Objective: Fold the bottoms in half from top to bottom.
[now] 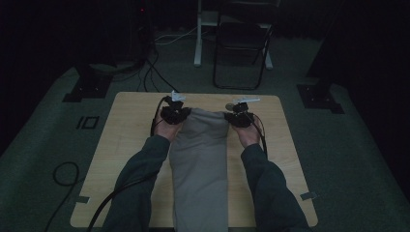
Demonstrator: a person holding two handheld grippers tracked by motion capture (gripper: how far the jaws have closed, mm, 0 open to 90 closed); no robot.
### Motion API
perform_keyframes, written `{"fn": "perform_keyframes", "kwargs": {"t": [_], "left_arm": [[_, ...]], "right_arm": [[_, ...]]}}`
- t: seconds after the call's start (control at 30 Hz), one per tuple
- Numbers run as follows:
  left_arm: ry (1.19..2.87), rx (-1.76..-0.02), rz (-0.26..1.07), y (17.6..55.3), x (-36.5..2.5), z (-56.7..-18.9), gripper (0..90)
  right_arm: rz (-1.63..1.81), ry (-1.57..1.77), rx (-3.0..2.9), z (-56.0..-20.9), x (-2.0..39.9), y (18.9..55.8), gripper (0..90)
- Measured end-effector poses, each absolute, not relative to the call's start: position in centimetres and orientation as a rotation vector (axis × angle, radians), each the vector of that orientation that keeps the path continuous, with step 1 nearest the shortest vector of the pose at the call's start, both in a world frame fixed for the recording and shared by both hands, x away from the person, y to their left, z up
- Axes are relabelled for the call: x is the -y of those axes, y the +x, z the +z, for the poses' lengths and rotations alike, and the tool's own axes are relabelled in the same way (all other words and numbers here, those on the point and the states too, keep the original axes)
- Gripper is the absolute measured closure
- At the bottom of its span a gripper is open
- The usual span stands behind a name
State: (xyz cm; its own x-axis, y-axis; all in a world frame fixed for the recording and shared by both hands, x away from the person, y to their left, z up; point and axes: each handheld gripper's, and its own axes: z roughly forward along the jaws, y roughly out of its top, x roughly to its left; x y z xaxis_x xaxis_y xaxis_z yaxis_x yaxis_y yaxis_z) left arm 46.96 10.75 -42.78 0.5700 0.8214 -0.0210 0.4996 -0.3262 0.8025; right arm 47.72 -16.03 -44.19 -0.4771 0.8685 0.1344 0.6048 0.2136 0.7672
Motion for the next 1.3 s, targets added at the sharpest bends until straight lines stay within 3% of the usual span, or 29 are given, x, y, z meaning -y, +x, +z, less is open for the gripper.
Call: {"fn": "perform_keyframes", "kwargs": {"t": [0.4, 0.77, 0.97, 1.3], "left_arm": [[2.031, -1.053, 0.435, 40.7, -12.3, -46.5, 85.9], [2.137, -1.142, 0.342, 35.5, -12.9, -52.8, 86.2], [2.155, -1.102, 0.397, 35.9, -12.7, -53.2, 86.4], [2.157, -1.124, 0.467, 41.0, -12.3, -53.2, 86.8]], "right_arm": [[1.152, 1.310, -2.274, -46.8, 15.7, 42.3, 86.9], [1.008, 1.274, -2.437, -52.4, 13.9, 37.1, 86.4], [1.016, 1.298, -2.427, -53.1, 13.9, 37.6, 85.9], [1.013, 1.328, -2.359, -53.3, 13.6, 42.4, 85.6]]}}
